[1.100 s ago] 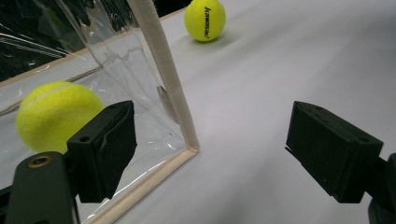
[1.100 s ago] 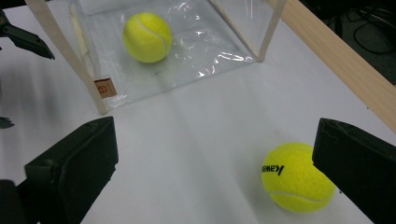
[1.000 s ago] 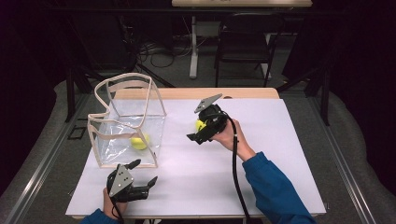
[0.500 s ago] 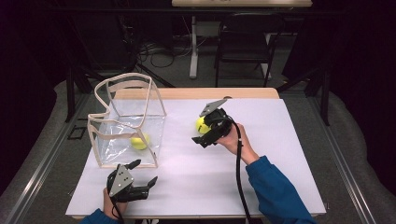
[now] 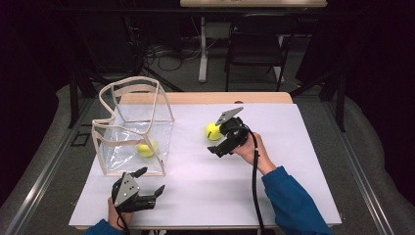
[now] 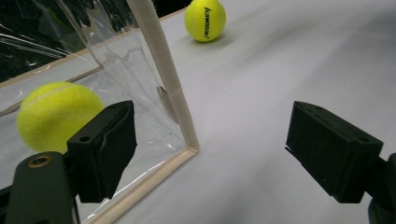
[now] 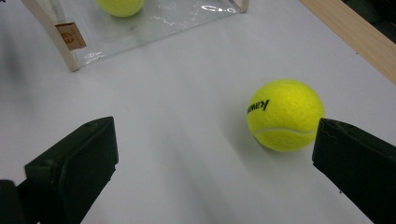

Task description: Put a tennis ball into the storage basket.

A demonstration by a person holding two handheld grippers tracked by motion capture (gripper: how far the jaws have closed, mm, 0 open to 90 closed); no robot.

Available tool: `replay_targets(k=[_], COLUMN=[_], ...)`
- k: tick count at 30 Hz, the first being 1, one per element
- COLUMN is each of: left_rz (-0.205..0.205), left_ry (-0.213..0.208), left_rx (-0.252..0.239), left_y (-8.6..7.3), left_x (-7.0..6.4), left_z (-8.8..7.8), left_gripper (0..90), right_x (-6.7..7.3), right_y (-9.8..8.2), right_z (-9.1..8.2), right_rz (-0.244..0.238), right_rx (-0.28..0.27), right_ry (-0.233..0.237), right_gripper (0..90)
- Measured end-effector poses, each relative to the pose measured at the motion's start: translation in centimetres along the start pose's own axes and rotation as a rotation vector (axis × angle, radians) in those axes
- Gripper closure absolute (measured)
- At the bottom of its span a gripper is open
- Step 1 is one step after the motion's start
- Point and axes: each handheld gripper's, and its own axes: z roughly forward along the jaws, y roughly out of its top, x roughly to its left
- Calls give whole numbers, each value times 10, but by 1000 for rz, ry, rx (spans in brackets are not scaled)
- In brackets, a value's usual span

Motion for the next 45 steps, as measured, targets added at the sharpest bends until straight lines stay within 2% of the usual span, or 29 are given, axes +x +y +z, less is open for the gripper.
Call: replay_targets(k=[9, 18, 29, 38, 39, 45], left_rz=[2, 4, 7, 5, 5, 4], left_ry=[1, 2, 3, 1, 1, -1], left_rx=[1, 3, 1, 1, 1, 0], left_y=[0, 0, 0, 0, 0, 0], left_x=[-1, 0, -1, 0, 0, 0], left_z=[0, 0, 0, -1, -1, 0], left_gripper=[160, 160, 160, 160, 160, 160], right_x=[-12, -20, -34, -40, -44, -44], right_y=[-8, -7, -2, 2, 5, 5], right_z=[1, 6, 10, 23, 31, 31], right_rz=[28, 17, 39, 53, 67, 67], right_rx=[21, 49, 39, 52, 47, 47], right_ry=[-25, -73, -92, -80, -70, -70], right_gripper=[0, 0, 0, 0, 0, 0])
